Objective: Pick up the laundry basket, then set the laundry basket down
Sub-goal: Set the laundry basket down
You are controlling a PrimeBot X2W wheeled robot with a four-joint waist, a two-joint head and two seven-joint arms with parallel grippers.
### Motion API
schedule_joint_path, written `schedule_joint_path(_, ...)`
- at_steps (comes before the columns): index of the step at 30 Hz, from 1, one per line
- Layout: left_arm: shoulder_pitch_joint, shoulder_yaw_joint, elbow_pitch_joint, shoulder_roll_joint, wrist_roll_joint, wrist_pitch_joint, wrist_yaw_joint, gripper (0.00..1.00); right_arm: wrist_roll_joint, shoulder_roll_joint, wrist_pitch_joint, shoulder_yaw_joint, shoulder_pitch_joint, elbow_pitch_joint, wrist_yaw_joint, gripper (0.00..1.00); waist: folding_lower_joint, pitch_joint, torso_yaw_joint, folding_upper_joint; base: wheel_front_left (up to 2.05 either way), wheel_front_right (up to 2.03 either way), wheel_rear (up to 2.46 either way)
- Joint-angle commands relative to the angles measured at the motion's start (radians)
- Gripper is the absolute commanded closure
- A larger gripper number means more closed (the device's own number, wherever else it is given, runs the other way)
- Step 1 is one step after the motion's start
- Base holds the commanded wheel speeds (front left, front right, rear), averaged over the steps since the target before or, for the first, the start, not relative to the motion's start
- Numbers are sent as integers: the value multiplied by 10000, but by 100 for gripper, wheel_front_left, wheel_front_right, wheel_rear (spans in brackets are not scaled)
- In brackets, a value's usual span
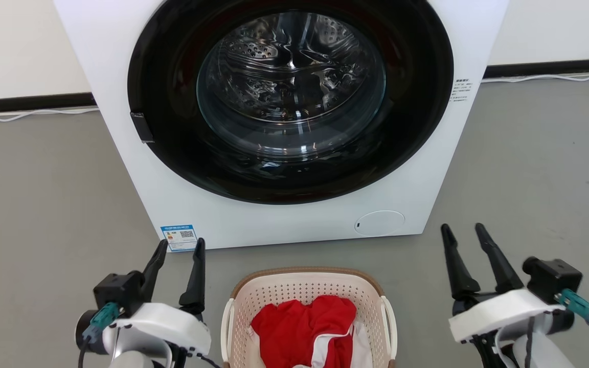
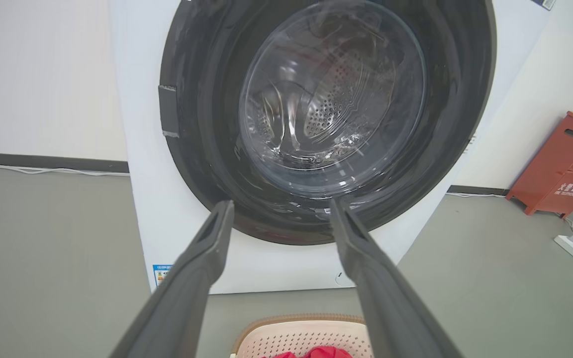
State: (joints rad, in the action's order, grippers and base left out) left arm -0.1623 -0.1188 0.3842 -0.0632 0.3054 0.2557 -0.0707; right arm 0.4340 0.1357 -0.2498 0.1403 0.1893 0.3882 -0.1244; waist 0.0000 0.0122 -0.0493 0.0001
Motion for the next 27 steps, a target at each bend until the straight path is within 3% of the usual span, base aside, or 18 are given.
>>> schedule_joint_path(1,-42,418,-461,-37,-108,60,19,0,-190,-45,-120,-17,-45,-408,-63,0,0,-12,-2,-1,0,0,0)
schedule_joint_path(10,609,906,-1283,97,-286,61,40,0,-625,-249,-120,-560,-413,-786,-63,0,0,4,-32,-1,0,0,0)
schedule_joint_path(27,857,869,-1524,128,-214,61,150,0,-878,-286,-120,-702,-407,-849,-63,0,0,63,38,-1,0,0,0)
